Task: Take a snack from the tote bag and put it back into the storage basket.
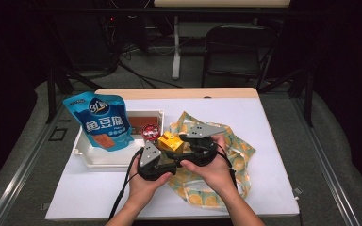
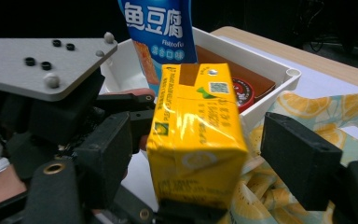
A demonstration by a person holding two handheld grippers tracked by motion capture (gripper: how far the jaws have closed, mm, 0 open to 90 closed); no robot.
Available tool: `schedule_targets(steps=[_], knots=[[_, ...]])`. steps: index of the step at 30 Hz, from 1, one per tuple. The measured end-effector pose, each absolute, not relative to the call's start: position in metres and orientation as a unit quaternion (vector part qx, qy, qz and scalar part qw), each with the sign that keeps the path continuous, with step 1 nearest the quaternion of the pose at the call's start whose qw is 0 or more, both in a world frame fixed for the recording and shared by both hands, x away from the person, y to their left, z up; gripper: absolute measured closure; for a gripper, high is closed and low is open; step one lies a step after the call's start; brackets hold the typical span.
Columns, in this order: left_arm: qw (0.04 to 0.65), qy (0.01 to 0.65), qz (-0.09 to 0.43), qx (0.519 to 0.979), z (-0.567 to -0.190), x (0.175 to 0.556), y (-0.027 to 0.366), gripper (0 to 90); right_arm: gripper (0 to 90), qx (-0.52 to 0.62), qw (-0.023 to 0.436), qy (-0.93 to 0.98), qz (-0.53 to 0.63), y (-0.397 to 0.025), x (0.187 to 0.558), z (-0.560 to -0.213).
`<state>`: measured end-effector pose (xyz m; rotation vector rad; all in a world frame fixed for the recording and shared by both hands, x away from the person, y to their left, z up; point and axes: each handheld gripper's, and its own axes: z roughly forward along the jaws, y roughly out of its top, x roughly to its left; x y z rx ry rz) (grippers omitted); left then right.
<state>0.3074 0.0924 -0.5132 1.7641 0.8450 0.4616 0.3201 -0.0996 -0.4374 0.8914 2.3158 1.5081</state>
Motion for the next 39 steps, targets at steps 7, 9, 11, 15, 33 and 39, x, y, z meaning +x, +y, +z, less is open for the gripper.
schedule_targets(steps=[7,9,11,15,33,39], knots=[[0.538,0.352,0.195,0.741,-0.51,0.305,0.102,28.1,21.7,0.311,0.121,0.769,0.545,-0.116,0.316,-0.434],[0.538,0.351,0.197,0.741,-0.508,0.304,0.104,28.2,21.7,0.316,0.124,0.765,0.548,-0.123,0.315,-0.433],[0.538,0.351,0.2,0.74,-0.506,0.302,0.108,28.1,21.7,0.319,0.126,0.762,0.549,-0.129,0.315,-0.434],[0.542,0.359,0.202,0.733,-0.505,0.3,0.12,28.2,21.6,0.33,0.135,0.757,0.548,-0.143,0.314,-0.441],[0.543,0.388,0.22,0.711,-0.504,0.292,0.16,28.3,16.6,0.379,0.161,0.741,0.53,-0.201,0.292,-0.487],[0.541,0.4,0.226,0.704,-0.505,0.294,0.166,28.2,16.3,0.394,0.172,0.734,0.526,-0.213,0.286,-0.495]])
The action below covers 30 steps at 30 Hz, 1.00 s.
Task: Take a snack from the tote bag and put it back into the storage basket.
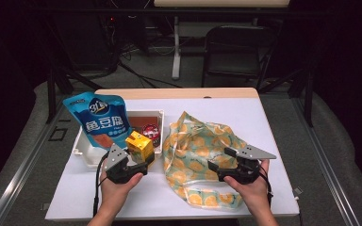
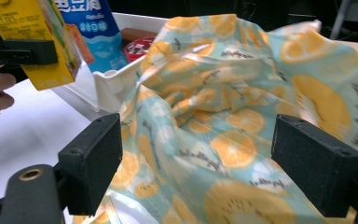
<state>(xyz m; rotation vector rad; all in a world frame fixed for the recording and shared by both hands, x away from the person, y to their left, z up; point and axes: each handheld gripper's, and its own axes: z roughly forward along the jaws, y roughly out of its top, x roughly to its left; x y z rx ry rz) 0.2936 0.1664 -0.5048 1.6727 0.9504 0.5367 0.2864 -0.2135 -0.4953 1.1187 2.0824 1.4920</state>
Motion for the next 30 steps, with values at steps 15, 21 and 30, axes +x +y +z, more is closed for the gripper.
schedule_targets(steps=[15,21,30], knots=[[0.534,0.437,0.23,0.686,-0.517,0.307,0.184,28.2,16.4,0.407,0.185,0.728,0.519,-0.226,0.281,-0.503],[0.52,0.477,0.249,0.664,-0.526,0.314,0.187,28.2,16.6,0.407,0.185,0.729,0.517,-0.226,0.281,-0.503],[0.467,0.516,0.257,0.671,-0.549,0.33,0.174,28.3,17.2,0.414,0.187,0.725,0.517,-0.227,0.282,-0.504]])
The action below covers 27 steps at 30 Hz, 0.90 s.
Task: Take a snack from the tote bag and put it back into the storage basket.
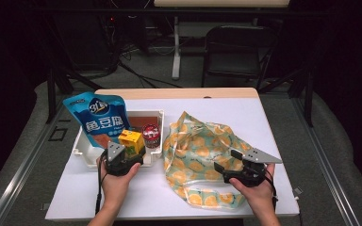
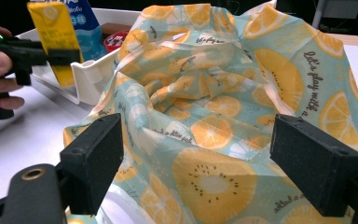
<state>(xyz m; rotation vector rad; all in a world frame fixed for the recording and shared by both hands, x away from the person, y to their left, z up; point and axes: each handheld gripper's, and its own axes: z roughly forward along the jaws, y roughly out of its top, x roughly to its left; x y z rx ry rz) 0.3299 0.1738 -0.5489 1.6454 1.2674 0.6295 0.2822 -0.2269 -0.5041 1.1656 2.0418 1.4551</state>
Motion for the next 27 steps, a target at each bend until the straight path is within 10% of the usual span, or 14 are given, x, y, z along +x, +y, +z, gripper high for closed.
schedule_targets(steps=[27], knots=[[0.403,0.569,0.259,0.669,-0.564,0.336,0.159,22.1,17.8,0.424,0.196,0.724,0.508,-0.23,0.281,-0.509]])
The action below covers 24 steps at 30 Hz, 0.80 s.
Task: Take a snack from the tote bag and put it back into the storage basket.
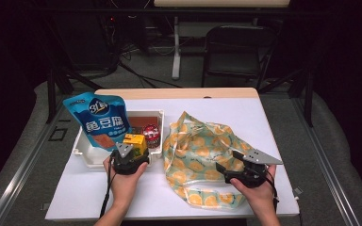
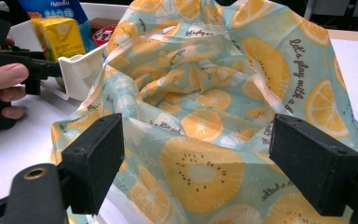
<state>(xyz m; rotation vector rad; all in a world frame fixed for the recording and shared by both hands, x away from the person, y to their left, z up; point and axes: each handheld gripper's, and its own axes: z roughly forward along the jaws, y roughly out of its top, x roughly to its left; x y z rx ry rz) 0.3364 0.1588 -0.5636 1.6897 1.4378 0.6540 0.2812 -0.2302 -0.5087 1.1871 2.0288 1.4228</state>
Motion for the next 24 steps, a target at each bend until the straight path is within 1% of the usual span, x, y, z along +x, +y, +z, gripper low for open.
schedule_targets(steps=[1,3,4,9,14,18,20,24], knots=[[0.403,0.566,0.255,0.673,-0.564,0.336,0.159,19.0,17.8,0.423,0.196,0.724,0.508,-0.23,0.281,-0.509],[0.401,0.563,0.253,0.676,-0.564,0.335,0.159,18.7,17.7,0.425,0.196,0.723,0.508,-0.231,0.281,-0.509],[0.402,0.562,0.239,0.683,-0.563,0.333,0.163,18.7,17.7,0.424,0.195,0.724,0.508,-0.231,0.281,-0.509],[0.415,0.559,0.221,0.683,-0.56,0.33,0.168,18.1,17.4,0.425,0.197,0.724,0.507,-0.233,0.281,-0.509],[0.43,0.539,0.207,0.694,-0.553,0.323,0.175,14.4,17.1,0.427,0.199,0.723,0.506,-0.235,0.28,-0.509],[0.443,0.527,0.203,0.696,-0.547,0.317,0.18,6.6,16.8,0.428,0.201,0.723,0.504,-0.237,0.279,-0.508],[0.45,0.522,0.193,0.698,-0.545,0.313,0.183,0.9,16.5,0.427,0.203,0.723,0.503,-0.237,0.278,-0.509],[0.475,0.493,0.184,0.706,-0.536,0.303,0.186,0.1,15.7,0.427,0.205,0.73,0.494,-0.24,0.275,-0.511]])
